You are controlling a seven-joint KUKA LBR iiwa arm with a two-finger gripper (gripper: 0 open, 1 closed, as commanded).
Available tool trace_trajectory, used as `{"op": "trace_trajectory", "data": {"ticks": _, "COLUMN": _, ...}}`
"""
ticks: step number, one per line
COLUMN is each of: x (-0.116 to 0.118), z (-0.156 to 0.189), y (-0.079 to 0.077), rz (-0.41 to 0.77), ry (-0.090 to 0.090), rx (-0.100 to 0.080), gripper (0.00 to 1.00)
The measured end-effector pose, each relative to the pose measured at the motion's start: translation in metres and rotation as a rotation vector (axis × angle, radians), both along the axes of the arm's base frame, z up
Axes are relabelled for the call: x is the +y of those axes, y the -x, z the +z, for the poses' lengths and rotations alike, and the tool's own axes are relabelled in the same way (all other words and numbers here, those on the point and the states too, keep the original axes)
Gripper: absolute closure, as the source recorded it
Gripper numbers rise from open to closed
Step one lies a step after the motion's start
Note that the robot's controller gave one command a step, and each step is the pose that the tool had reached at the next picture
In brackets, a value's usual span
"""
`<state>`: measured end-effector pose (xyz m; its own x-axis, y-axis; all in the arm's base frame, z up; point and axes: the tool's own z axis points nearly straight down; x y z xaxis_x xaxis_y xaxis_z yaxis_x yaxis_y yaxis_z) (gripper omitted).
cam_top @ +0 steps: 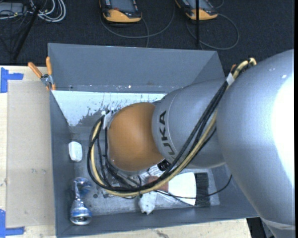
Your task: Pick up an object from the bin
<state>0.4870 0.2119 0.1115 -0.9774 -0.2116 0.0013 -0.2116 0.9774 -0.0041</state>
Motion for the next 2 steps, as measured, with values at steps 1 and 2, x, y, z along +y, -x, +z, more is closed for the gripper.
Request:
{"op": "trace_trajectory", "data": {"ticks": 1, "x": 0.006, "z": 0.059, "y": -0.001, "rz": 0.013, "ry": -0.003, "rx": 0.004, "gripper": 1.0}}
{"op": "trace_trajectory", "data": {"ticks": 2, "x": 0.004, "z": 0.093, "y": -0.001, "rz": 0.02, "ry": -0.004, "rx": 0.001, "gripper": 0.0}}
